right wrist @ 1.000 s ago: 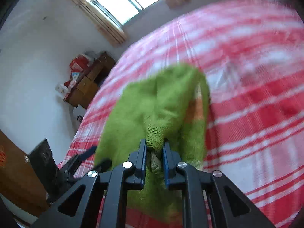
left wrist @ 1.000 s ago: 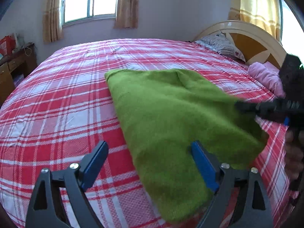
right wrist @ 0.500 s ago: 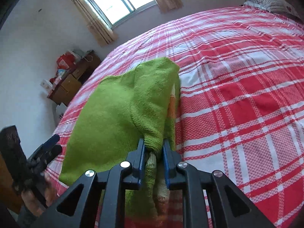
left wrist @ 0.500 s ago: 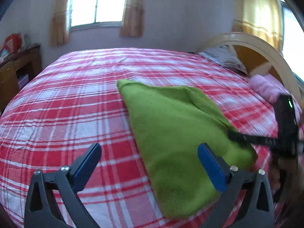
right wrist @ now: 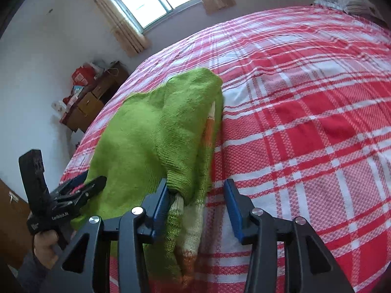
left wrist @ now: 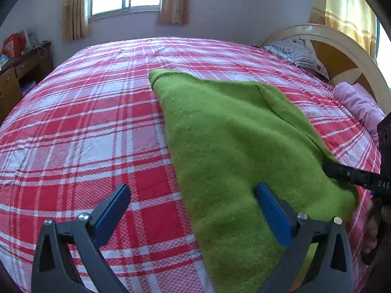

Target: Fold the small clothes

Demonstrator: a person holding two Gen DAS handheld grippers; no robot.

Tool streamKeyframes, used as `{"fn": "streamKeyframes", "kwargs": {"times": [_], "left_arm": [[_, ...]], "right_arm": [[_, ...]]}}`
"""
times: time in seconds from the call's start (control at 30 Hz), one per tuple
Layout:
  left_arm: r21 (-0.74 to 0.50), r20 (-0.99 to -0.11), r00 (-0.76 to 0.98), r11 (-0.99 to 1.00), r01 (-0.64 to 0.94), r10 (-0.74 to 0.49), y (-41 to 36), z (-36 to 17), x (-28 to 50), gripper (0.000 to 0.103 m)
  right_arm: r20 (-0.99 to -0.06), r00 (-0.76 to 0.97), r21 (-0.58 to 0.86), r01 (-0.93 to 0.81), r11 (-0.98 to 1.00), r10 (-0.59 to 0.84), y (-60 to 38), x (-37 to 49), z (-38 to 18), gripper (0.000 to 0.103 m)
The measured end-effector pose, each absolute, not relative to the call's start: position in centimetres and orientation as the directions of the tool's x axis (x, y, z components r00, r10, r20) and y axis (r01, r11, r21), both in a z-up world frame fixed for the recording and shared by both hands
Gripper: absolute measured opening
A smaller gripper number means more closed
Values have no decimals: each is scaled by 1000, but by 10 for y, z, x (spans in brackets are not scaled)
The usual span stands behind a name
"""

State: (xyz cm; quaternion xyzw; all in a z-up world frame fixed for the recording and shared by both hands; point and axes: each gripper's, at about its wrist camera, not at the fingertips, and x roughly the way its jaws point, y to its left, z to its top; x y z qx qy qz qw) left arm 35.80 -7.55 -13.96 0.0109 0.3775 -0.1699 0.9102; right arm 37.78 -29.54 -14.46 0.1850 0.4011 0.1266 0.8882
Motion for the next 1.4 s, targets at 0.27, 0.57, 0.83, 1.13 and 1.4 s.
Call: {"fn": "streamKeyframes", "kwargs": {"times": [0.27, 0.57, 0.83, 1.13, 1.4], "left_arm": [[-132, -692, 649, 939, 319, -318, -74, -142, 363, 103], [-153, -669, 665, 936, 316, -333, -69, -139, 358, 103], [-200, -667, 629, 910, 364, -399, -71, -143, 357, 103], [-309, -676, 569, 881, 358, -468, -61, -151, 364, 103], [-317, -666, 566, 871, 375, -486, -64, -150, 357, 102]], "right_arm": [[-640, 740, 240, -61, 969, 206, -283, 373, -97, 52], [-680, 612, 243, -331, 912, 403, -198, 411, -87, 52], [-647, 629, 304, -306, 902, 431, -247, 403, -124, 45], [-516, 708, 398, -301, 867, 482, -272, 395, -101, 58], [-556, 631, 649, -78, 757, 541, -340, 444, -140, 74]]}}
